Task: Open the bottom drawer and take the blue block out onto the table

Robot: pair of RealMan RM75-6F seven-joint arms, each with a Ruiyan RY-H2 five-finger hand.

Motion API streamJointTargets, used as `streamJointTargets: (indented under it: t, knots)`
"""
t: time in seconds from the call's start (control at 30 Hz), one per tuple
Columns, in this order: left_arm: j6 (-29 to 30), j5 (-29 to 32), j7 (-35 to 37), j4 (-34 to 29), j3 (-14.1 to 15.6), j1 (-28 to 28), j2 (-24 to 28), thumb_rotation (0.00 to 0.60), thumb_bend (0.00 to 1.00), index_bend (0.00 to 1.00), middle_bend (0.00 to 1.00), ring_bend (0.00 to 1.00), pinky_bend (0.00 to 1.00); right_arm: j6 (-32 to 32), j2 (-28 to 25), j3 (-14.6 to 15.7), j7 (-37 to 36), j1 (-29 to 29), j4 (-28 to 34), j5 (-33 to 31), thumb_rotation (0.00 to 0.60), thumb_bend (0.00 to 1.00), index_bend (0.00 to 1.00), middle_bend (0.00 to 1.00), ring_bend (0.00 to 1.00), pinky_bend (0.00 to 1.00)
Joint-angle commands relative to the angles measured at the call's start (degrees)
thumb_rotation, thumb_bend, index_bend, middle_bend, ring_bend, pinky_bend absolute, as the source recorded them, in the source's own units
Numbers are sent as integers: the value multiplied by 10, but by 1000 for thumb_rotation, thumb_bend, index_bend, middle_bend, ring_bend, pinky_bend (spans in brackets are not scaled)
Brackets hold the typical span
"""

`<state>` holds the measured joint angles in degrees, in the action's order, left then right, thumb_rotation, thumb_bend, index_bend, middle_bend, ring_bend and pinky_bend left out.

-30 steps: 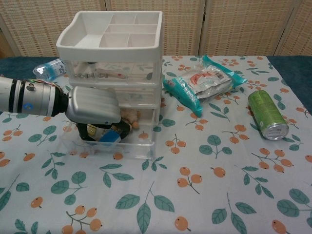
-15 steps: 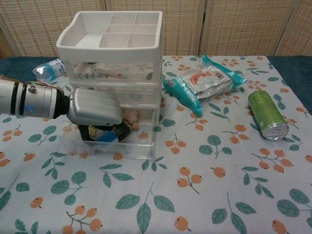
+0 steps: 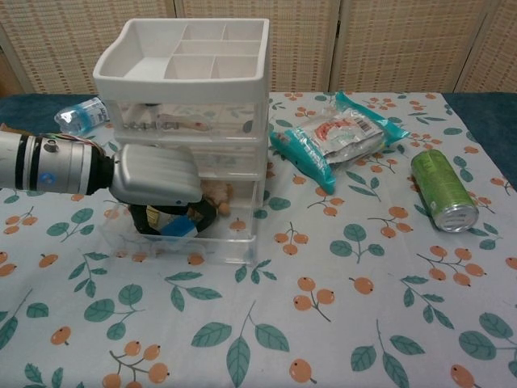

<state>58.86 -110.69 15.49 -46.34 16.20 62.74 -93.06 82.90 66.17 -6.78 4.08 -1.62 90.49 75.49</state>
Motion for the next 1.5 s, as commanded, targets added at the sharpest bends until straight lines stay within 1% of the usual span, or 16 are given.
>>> streamJointTargets:
  t: [0.03,0.33,0.73,0.97,1.2,1.4,1.5]
  knots:
    - [5,4,-7,-9,-5,0,8,600,171,516,936,1000,1000,0,1,0,-2,0,-1,0,600,268,218,172,243,215]
    - [19,13,-34,-55,-21,-1,40,600,171,514,937,1000,1000,0,4,0,-10,-1,-8,4,600,268,219,176,247,215]
    - [33,20,-88,-151,-32,-16,98,600,171,513,936,1000,1000,-4,8,2,-18,-3,-16,8,600,267,219,176,247,215]
    - [41,8,-125,-213,-33,-24,122,600,172,514,936,1000,1000,-5,9,2,-22,-4,-19,10,600,267,218,176,247,215]
    - [30,-9,-160,-255,-27,-29,124,600,171,512,936,1000,1000,-1,7,3,-24,-1,-17,10,600,267,218,176,247,215]
    - [12,-12,-173,-255,-28,-33,109,600,171,503,936,1000,1000,3,5,4,-26,2,-17,12,600,267,218,176,246,215]
    - [5,-7,-182,-256,-32,-37,104,600,171,458,935,1000,1000,5,5,4,-28,3,-17,12,600,267,219,176,247,215]
